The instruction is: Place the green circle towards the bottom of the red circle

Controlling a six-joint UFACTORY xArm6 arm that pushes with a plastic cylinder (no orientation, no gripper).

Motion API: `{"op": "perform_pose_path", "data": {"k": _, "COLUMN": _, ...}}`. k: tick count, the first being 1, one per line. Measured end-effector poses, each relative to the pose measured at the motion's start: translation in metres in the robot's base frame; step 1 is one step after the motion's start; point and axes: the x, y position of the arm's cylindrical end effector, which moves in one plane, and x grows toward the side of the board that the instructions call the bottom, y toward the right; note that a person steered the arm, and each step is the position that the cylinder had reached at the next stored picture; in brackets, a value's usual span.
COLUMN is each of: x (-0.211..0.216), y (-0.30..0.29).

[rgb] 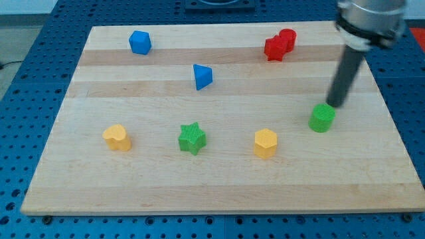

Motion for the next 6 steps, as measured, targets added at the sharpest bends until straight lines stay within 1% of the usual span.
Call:
{"op": "perform_pose_path", "data": {"k": 1, "x": 0.070, "y": 0.014}}
{"op": "perform_pose_path", "data": {"k": 2, "x": 0.036, "y": -0.045}}
{"op": "perform_pose_path", "data": {"k": 3, "x": -0.005, "y": -0.068}}
{"op": "perform_pose_path", "data": {"k": 4, "x": -0.031, "y": -0.082}}
{"op": "perform_pose_path", "data": {"k": 6, "x": -0.075, "y": -0.082}}
